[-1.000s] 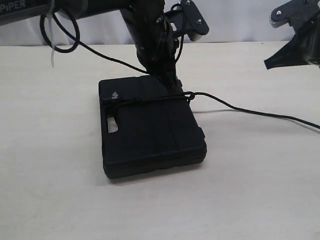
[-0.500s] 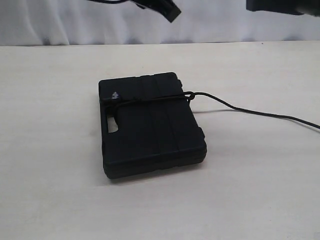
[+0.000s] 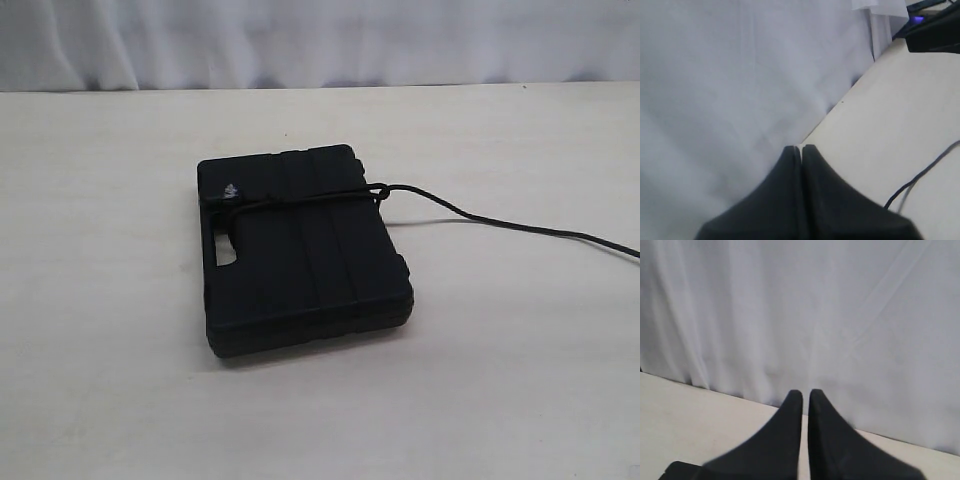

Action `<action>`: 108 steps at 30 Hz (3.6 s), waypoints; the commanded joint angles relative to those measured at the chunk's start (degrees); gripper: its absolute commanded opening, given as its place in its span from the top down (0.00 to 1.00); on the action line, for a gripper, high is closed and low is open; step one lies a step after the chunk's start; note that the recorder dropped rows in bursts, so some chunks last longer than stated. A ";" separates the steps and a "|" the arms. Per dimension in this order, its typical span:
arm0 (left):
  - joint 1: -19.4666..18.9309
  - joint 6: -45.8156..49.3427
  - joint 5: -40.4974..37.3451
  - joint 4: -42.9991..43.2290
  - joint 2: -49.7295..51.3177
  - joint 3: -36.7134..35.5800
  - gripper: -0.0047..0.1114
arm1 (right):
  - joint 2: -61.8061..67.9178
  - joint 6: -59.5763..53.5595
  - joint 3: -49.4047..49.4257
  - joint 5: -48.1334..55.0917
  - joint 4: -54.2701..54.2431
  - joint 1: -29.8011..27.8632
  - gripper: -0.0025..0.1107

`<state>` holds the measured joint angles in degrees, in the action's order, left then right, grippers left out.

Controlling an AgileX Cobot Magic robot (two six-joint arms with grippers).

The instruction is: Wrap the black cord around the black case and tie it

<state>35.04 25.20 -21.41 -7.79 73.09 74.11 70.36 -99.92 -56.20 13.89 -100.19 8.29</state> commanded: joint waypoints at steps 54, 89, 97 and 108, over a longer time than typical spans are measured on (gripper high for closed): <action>0.01 -11.93 13.36 -0.35 -41.49 -33.37 0.96 | -41.05 5.35 24.35 5.67 0.25 -0.16 0.94; -25.65 -28.43 31.30 5.48 -49.77 -61.99 0.96 | -41.05 5.35 24.35 5.67 0.25 -0.16 0.94; -32.38 -28.06 34.97 5.76 -64.97 -71.30 0.96 | -41.05 5.35 24.35 5.67 0.25 -0.16 0.94; -35.30 -27.82 33.70 5.76 -73.09 -74.11 0.96 | -41.05 5.35 24.35 5.67 0.25 -0.16 0.94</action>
<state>-0.07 -2.73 12.51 -2.24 0.23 0.19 29.64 -94.86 -32.04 19.09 -100.19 8.29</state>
